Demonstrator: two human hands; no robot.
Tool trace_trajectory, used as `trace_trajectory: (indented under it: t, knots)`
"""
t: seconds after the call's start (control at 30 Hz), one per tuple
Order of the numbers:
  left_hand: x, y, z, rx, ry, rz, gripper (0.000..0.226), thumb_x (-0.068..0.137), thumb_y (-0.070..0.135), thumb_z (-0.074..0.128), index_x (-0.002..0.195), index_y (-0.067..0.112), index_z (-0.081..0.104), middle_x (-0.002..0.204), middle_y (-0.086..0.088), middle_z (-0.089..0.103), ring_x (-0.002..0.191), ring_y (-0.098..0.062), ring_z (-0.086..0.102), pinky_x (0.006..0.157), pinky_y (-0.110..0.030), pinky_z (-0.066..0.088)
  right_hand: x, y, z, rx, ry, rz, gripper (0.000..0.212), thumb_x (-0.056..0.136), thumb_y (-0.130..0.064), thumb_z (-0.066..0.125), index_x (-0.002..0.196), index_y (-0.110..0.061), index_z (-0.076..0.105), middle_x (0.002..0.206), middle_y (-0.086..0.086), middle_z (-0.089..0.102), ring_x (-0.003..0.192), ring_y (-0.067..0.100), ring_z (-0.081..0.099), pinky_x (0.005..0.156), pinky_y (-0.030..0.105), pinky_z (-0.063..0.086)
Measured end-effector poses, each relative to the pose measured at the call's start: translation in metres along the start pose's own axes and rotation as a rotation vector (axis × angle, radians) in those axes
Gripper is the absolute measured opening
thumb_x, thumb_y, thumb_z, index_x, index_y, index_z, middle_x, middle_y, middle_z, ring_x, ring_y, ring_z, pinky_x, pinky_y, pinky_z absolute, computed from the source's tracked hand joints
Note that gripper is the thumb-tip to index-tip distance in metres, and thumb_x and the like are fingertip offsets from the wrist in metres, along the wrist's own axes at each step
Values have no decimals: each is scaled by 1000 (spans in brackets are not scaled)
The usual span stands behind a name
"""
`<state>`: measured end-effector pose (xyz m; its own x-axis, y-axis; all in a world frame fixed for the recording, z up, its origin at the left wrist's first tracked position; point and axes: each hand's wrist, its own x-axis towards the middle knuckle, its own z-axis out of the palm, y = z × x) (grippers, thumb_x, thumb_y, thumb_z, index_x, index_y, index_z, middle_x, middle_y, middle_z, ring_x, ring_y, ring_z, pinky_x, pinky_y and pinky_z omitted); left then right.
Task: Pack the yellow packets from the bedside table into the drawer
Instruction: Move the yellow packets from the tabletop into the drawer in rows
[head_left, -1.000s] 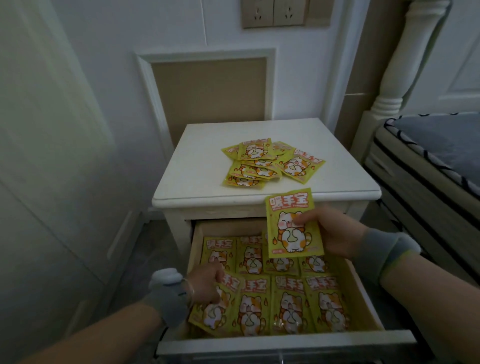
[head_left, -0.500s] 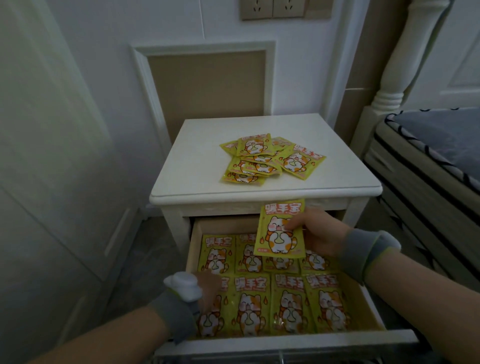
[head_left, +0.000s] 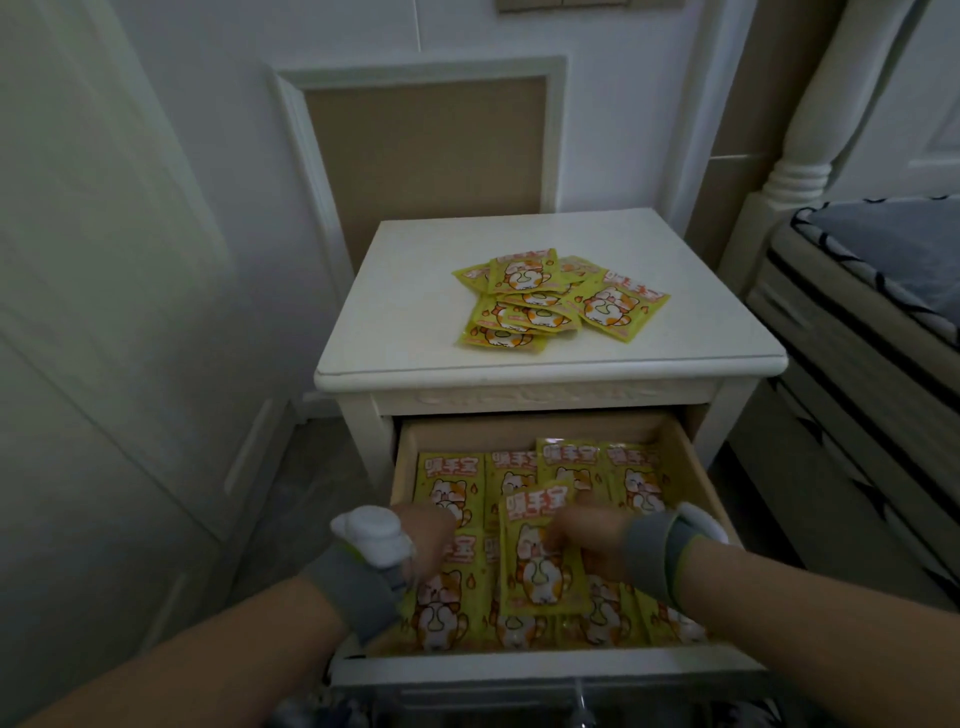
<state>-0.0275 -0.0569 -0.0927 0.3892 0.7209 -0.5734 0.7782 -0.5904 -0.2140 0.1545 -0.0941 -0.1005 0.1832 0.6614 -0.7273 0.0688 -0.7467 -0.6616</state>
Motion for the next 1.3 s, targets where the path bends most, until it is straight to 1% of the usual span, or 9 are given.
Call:
trace_trajectory:
  t: [0.2,0.3,0.4,0.5,0.73,0.87,0.97,1.13,1.3]
  knots:
    - [-1,-1,-6,-63,54,33,26,97,16,42,113,4,58,101,-13,60,99,-23,58,70,-28,41,-4,15,15,-177,-61,44,58,82,11,51,136,-3,37,119,17,49,103,32,55,95,50,50]
    - [-4,-2,-8,-104,122,61,11,97,16,40,98,14,51,69,-1,41,84,-15,44,49,-20,27,-6,20,20,-299,-68,-4,50,85,6,50,133,-3,38,99,10,45,92,24,49,72,35,52]
    - [-4,-2,-11,-129,130,49,25,97,15,40,112,4,56,100,-12,60,83,-16,42,65,-25,33,-7,18,23,-563,-23,-137,31,83,-4,57,113,-6,53,91,6,50,98,25,58,73,34,53]
    - [-6,-3,-12,-118,147,36,27,97,17,40,114,1,54,101,-13,54,87,-21,52,70,-25,32,-9,21,22,-739,23,-242,6,84,-16,59,89,-12,57,82,1,54,87,18,57,65,25,48]
    - [-9,-1,-15,-104,152,11,29,97,19,40,116,3,55,120,-14,59,108,-29,59,80,-31,45,-4,29,19,-894,85,-267,53,83,-34,65,123,-8,41,116,7,58,106,20,59,79,28,50]
    - [-6,-1,-17,-121,138,5,28,96,24,41,109,6,58,86,-7,54,86,-22,54,69,-28,37,-2,23,14,-923,127,-333,50,80,-40,66,111,-12,39,96,2,56,86,18,57,69,31,50]
    - [-5,-6,-27,-143,184,-17,23,95,28,40,78,15,48,71,0,43,68,-18,45,58,-25,34,-4,5,4,-949,163,-433,30,84,-42,58,77,-18,40,74,-3,45,75,18,51,61,29,44]
    - [-15,-22,-71,-240,391,-59,26,92,37,45,88,19,62,95,-5,66,83,-24,62,62,-26,37,-36,-43,-23,-931,367,-682,37,87,-42,47,60,-18,38,61,-2,45,65,22,48,55,29,34]
    - [-36,-38,-108,-479,613,-58,18,90,41,51,88,27,62,90,2,65,89,-20,61,70,-26,43,-61,-74,-51,-792,609,-966,37,89,-39,48,61,-16,41,56,-1,47,62,24,53,53,29,34]
